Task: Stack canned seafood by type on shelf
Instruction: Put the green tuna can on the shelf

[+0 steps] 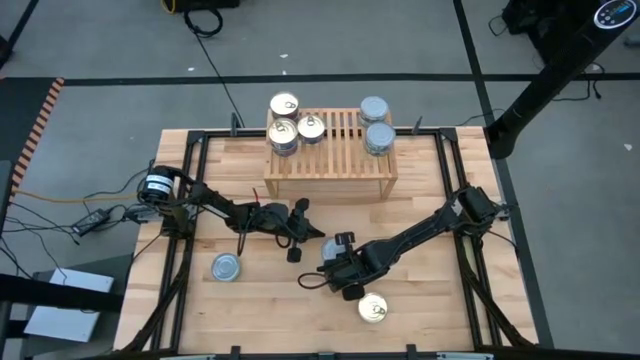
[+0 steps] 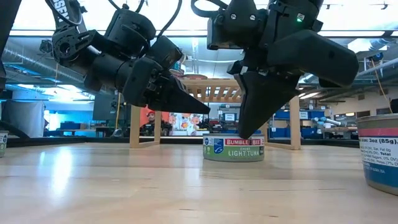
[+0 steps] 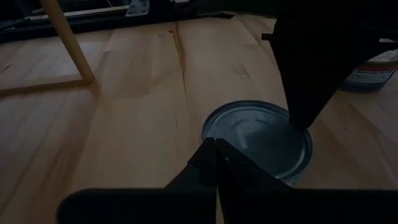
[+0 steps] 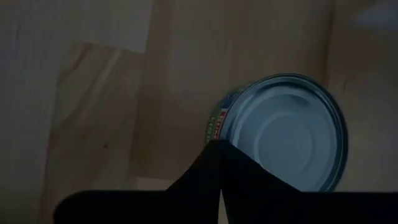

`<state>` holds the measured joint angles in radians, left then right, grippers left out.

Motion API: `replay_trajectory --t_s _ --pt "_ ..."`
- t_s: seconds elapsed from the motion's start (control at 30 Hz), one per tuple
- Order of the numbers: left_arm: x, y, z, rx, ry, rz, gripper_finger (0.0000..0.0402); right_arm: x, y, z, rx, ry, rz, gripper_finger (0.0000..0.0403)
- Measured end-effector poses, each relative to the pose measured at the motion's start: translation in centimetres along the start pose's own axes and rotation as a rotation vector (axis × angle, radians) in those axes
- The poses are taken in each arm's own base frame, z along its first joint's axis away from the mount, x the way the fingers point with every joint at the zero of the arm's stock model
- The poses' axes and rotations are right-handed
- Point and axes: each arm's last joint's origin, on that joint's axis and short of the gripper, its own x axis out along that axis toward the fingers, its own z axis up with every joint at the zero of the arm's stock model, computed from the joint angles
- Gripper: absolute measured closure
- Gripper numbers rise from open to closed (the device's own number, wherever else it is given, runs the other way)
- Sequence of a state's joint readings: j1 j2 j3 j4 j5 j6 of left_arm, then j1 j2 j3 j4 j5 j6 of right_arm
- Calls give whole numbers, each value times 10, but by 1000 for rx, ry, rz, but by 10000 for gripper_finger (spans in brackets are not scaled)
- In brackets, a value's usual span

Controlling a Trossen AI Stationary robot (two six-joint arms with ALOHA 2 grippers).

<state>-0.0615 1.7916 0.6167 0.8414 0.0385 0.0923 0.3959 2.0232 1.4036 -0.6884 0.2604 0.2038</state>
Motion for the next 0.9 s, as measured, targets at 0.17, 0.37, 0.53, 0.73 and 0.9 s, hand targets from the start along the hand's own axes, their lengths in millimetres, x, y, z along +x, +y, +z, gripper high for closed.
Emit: replay_trajectory --t_s 0.17,0.37,0.53,0.73,0.9 --pt "0 -4 0 -3 -2 -11 400 -7 -3 2 0 -1 78 397" --pt "0 -10 1 15 -3 -28 400 -28 -14 8 67 -55 103 398" --pt "0 -14 1 23 -4 -40 400 -44 -26 10 106 -94 98 397" --pt "1 -13 0 18 1 -15 400 -46 -12 5 25 -59 187 376" --pt "16 -13 -7 24 32 30 400 -22 8 -4 -38 23 183 392"
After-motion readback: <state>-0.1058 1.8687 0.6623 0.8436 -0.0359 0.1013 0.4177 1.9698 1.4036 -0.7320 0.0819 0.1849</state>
